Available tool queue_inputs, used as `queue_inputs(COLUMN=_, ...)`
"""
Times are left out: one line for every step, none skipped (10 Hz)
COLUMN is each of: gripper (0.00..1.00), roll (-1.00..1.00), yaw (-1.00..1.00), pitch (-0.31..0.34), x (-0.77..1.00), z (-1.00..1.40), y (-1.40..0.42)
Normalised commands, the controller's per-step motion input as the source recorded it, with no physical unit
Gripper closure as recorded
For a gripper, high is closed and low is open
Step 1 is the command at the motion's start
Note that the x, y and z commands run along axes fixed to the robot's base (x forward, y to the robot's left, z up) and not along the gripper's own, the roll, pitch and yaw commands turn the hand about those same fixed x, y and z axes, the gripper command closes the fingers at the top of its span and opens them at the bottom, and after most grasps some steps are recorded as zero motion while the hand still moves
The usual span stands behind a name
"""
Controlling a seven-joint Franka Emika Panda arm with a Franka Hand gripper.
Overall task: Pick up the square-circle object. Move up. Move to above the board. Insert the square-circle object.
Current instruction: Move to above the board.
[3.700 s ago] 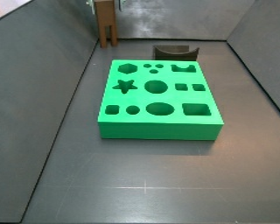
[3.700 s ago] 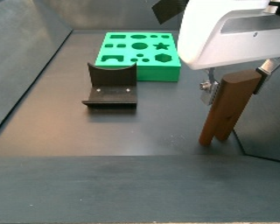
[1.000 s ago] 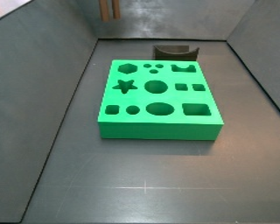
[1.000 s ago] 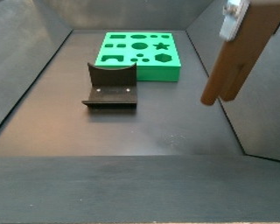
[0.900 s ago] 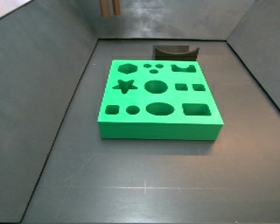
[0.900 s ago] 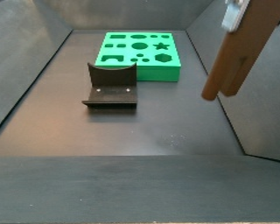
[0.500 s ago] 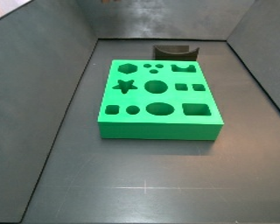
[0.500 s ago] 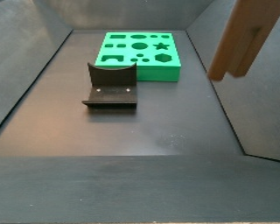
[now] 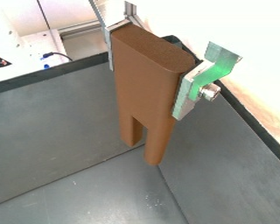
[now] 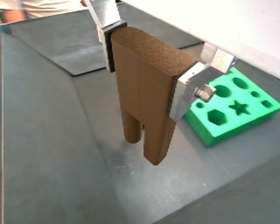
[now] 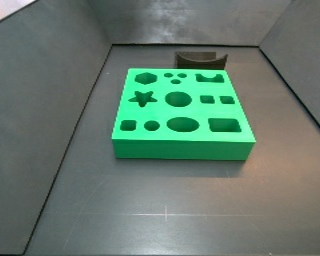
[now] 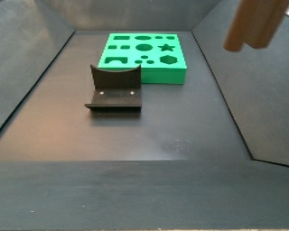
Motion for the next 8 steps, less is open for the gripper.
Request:
queue_inputs(gripper=1.0, roll=0.11, yaw=-1.0, pitch=0.299, x=0.24, z=0.01, y=-1.0)
queue_inputs(gripper=1.0, roll=0.12, yaw=-1.0, pitch=0.313, x=0.24, z=0.02, y=-1.0)
queue_inputs(gripper=1.0, roll=0.05, yaw=-0.94, pitch=0.296, x=0.24, z=0.02, y=-1.0)
queue_inputs(gripper=1.0, roll=0.01, yaw=-0.58, pitch=0.226, x=0.25, z=0.02, y=-1.0)
queue_inputs(gripper=1.0, roll=-0.03, yaw=-0.34, pitch=0.185, x=0.26, z=0.02, y=-1.0)
queue_inputs(gripper=1.0, roll=-0.05, yaw=-0.18, pitch=0.163, x=0.26, z=0.02, y=-1.0)
queue_inputs(gripper=1.0, roll=-0.03, yaw=-0.06, pitch=0.145, x=0.27, z=0.02, y=-1.0)
queue_inputs(gripper=1.0, roll=-0.02, yaw=-0.04, pitch=0.133, x=0.27, z=0.02, y=-1.0)
